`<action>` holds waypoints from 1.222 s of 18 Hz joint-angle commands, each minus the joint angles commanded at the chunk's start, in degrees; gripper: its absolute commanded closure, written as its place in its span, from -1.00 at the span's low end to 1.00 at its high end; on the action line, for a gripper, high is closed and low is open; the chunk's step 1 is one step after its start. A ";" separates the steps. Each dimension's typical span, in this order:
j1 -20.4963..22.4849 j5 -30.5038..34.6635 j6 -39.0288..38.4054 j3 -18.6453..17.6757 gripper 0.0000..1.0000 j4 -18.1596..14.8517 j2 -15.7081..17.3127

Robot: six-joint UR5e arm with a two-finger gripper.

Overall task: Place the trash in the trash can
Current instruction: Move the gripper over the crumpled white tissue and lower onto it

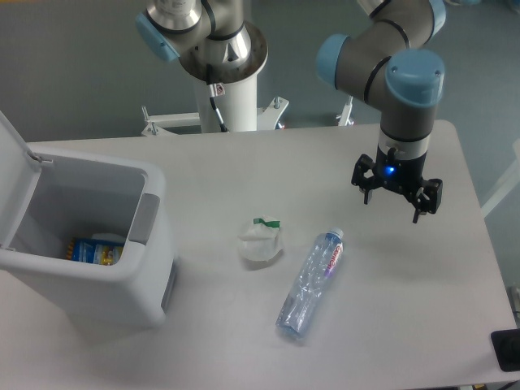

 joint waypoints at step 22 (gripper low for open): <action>-17.14 -1.32 -4.04 -14.42 -1.00 3.52 -0.70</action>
